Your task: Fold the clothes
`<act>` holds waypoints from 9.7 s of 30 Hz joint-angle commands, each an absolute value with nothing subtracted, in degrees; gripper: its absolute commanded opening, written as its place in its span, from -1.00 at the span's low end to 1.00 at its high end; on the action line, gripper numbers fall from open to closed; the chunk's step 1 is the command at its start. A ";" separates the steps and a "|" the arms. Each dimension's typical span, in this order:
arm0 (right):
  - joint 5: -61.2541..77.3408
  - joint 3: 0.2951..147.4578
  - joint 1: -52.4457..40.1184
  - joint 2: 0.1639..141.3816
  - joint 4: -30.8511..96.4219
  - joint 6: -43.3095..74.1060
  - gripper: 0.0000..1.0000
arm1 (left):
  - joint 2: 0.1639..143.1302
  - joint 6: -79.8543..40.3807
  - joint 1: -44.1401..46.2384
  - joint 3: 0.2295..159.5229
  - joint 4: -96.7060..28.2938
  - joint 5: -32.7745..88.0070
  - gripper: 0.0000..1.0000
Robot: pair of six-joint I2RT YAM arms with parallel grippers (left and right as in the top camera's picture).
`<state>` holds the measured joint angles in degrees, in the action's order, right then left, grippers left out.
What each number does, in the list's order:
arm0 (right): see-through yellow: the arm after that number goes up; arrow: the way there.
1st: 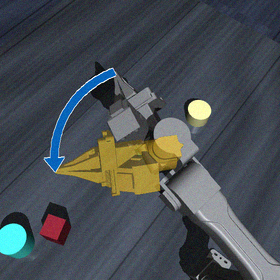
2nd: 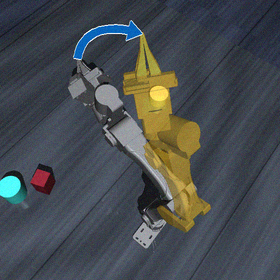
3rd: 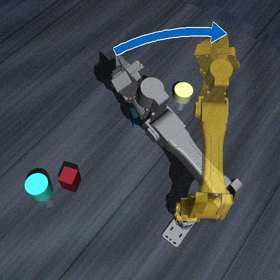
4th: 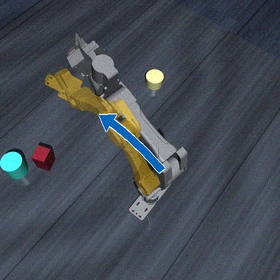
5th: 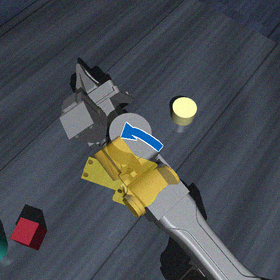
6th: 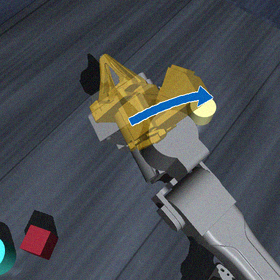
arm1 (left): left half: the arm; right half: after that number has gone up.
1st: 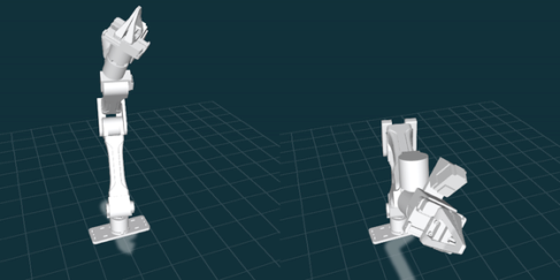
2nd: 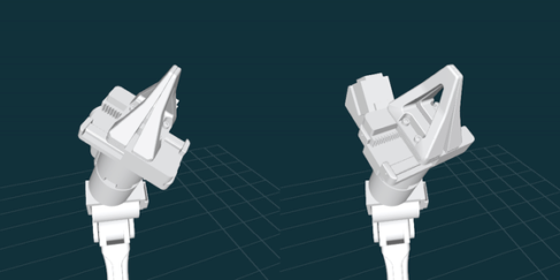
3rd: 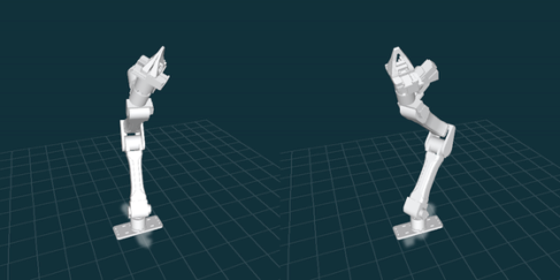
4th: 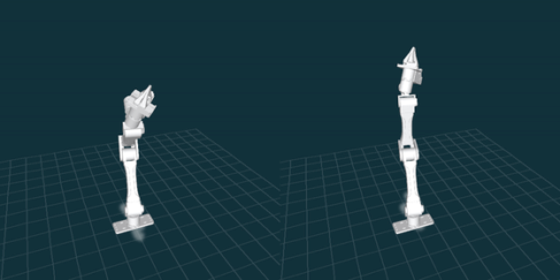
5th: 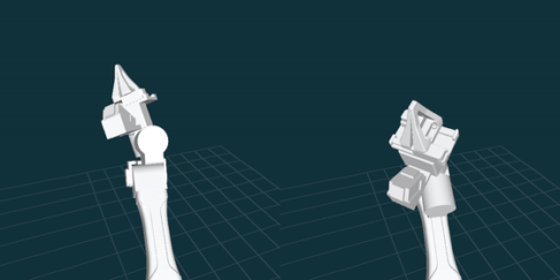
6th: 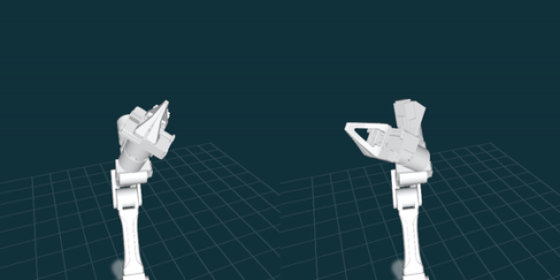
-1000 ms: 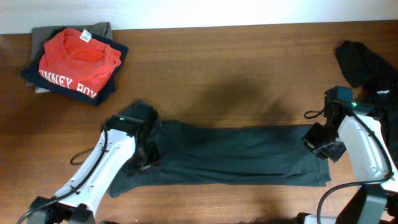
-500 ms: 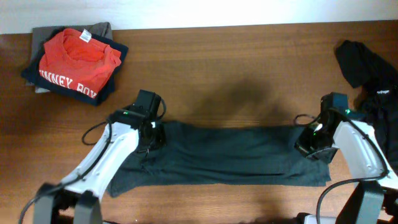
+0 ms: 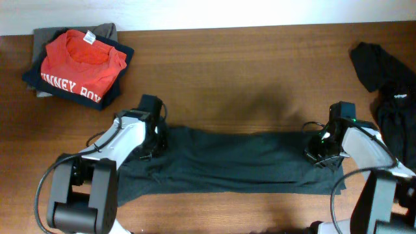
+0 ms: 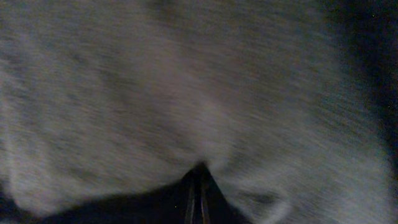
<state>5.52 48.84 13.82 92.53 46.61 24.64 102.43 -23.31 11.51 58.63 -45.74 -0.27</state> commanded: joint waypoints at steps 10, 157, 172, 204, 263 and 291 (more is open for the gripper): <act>5.19 48.42 14.00 103.63 39.68 27.29 -0.92 | 107.61 -21.28 2.92 59.18 -43.72 -1.54 -0.99; -8.19 62.13 -6.44 94.59 66.04 20.49 -0.87 | 105.08 -15.35 -8.62 76.53 -66.02 5.82 0.98; -7.99 58.48 -17.56 94.59 64.12 20.43 -0.26 | 105.08 -15.35 -8.62 76.53 -66.02 5.82 0.98; 0.34 78.04 -2.76 88.33 75.72 14.52 0.55 | 105.08 -15.33 -8.62 76.53 -65.80 5.80 0.99; 8.10 76.75 3.05 93.25 69.84 12.23 -0.92 | 105.08 -15.33 -8.62 75.33 -64.90 5.78 0.99; -6.72 72.77 -15.94 103.90 61.08 27.35 -0.27 | 105.08 -15.33 -8.62 75.13 -64.31 5.80 0.98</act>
